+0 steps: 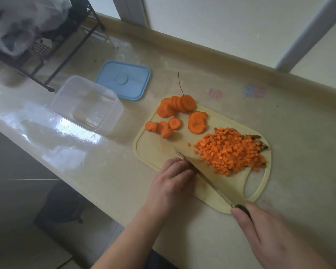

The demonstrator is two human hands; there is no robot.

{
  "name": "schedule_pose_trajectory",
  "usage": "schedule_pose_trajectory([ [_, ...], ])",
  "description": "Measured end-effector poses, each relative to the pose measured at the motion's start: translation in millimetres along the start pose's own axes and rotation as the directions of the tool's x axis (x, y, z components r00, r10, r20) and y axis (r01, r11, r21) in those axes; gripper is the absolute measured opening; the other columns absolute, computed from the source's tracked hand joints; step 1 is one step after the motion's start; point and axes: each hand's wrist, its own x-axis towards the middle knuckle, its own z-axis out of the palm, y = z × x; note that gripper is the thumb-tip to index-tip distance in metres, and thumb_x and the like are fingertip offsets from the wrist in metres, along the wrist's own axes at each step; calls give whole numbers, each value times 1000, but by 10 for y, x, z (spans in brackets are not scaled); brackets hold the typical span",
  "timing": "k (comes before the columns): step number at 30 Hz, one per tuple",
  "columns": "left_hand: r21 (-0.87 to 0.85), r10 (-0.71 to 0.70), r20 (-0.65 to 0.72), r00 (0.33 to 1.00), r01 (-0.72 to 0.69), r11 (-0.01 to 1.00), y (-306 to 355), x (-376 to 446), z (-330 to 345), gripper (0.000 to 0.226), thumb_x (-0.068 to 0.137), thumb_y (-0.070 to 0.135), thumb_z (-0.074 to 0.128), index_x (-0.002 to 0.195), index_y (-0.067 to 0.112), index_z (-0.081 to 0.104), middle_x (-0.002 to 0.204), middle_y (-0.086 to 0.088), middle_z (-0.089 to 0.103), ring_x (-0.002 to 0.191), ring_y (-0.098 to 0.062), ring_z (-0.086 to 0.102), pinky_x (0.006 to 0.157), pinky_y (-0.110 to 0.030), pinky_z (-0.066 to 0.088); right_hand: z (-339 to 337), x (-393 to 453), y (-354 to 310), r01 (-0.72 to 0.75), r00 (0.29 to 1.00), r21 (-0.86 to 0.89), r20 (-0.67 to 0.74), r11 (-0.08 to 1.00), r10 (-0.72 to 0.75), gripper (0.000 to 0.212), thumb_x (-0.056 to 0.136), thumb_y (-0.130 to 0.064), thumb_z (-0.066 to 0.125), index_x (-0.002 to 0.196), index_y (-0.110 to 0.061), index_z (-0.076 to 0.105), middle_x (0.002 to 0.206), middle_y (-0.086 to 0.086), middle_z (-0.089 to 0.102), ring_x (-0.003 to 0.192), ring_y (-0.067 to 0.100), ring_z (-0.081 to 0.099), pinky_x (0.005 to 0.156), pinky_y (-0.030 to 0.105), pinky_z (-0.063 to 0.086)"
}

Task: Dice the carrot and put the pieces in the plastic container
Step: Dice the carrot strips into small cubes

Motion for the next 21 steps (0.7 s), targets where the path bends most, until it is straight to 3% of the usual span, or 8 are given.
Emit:
schedule_pose_trajectory([
  [4, -4, -7, -35, 999, 6, 1000, 3, -7, 8, 12, 91, 5, 72, 102, 4, 78, 111, -8, 71, 107, -28, 66, 90, -35, 55, -6, 25, -135, -43, 995, -141, 81, 989, 55, 104, 48, -85, -35, 83, -26, 43, 70, -1, 57, 66, 12, 53, 63, 27, 43],
  [8, 0, 1, -59, 998, -1, 1000, 17, 3, 36, 10, 89, 4, 75, 99, 2, 77, 108, -10, 72, 105, -28, 66, 90, -36, 55, 53, 249, -285, 55, 998, -119, 48, 991, -50, 69, 74, -70, -9, 83, -26, 43, 68, -5, 51, 70, 16, 55, 56, 30, 34],
  [10, -3, 2, -52, 999, -2, 1000, 28, 11, 24, 10, 93, 7, 71, 98, 2, 77, 107, -10, 72, 104, -28, 65, 91, -35, 55, 79, 352, -301, 101, 994, -95, -22, 990, -103, 61, 80, -67, 0, 80, -25, 44, 65, -5, 50, 72, 19, 60, 58, 34, 36],
  [14, -4, 8, -31, 999, -8, 1000, 17, 26, -11, 9, 94, 9, 70, 95, 2, 76, 102, -10, 70, 100, -28, 64, 92, -32, 53, 33, 289, -45, 104, 989, -23, -102, 994, -106, 64, 90, -70, 7, 70, -24, 47, 57, -3, 55, 58, 13, 55, 56, 37, 40],
  [21, -15, 19, -52, 998, -20, 1000, -22, -49, -30, 12, 85, 1, 78, 97, -2, 76, 102, -13, 70, 100, -32, 65, 89, -37, 54, -4, 144, 34, 61, 995, 30, -84, 998, -59, 70, 81, -80, 13, 71, -22, 51, 74, -18, 62, 60, 6, 56, 52, 27, 38],
])
